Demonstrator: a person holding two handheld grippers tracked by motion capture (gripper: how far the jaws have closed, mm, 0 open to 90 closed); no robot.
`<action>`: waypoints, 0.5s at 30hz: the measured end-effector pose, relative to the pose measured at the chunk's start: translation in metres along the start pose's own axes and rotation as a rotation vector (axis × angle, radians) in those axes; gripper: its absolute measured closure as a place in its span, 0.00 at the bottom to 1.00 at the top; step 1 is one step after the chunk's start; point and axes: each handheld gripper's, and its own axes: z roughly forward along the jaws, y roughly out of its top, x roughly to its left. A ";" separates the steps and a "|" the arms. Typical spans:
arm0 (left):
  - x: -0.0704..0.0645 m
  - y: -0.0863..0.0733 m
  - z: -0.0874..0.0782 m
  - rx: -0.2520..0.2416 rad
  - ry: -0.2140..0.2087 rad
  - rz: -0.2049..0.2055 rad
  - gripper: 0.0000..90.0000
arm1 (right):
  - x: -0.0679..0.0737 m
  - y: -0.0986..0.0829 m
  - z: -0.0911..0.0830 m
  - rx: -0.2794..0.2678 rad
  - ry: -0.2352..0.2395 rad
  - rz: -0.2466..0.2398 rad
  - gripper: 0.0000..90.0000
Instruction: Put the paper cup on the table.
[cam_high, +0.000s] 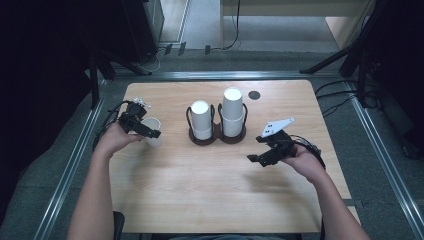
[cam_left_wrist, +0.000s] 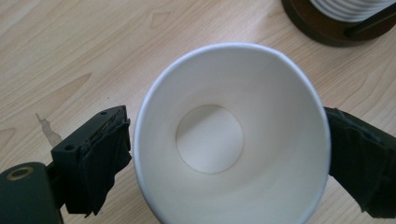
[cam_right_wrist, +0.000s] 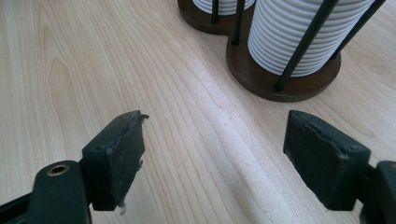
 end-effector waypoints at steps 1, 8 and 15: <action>0.001 0.000 -0.002 -0.006 -0.005 0.000 0.07 | 0.000 0.000 0.000 -0.001 -0.001 0.002 0.23; 0.001 0.001 -0.019 -0.073 -0.038 -0.021 0.07 | 0.000 0.000 0.000 0.001 -0.001 0.001 0.23; -0.002 0.006 -0.037 -0.141 -0.055 -0.066 0.07 | 0.000 0.000 -0.001 -0.001 -0.003 -0.001 0.23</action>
